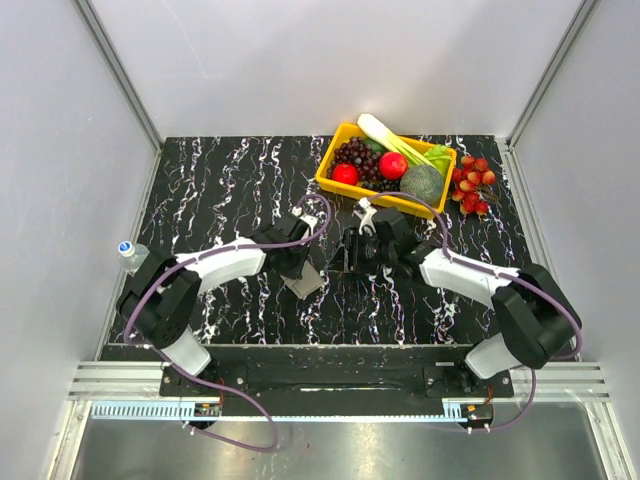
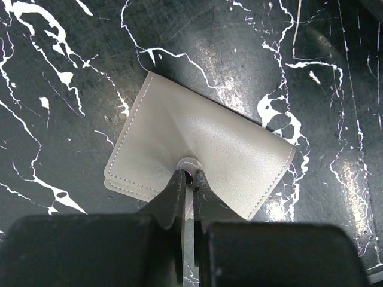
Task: Put the credit cards into the card holder
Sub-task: Open the card holder at the center of the board.
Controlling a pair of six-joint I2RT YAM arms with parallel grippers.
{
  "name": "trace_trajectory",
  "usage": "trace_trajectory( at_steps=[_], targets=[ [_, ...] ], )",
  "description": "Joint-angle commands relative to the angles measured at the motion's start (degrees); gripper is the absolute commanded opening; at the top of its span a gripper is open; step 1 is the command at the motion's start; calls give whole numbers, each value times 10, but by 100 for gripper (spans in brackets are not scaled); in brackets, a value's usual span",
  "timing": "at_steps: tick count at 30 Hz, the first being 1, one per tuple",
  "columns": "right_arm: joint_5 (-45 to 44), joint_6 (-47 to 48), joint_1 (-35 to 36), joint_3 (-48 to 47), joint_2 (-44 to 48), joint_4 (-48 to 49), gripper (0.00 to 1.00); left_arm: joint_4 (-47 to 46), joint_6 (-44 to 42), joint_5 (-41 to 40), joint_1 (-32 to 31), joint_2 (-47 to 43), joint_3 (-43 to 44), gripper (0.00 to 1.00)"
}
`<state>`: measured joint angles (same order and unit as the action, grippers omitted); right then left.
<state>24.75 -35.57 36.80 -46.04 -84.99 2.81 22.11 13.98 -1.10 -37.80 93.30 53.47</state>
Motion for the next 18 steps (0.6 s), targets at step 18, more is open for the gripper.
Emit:
trace_trajectory(
  at_steps=[18],
  targets=[
    [-21,-5,35,-63,-93,14,52,-133,118,-59,-4,-211,-163,0]
  ],
)
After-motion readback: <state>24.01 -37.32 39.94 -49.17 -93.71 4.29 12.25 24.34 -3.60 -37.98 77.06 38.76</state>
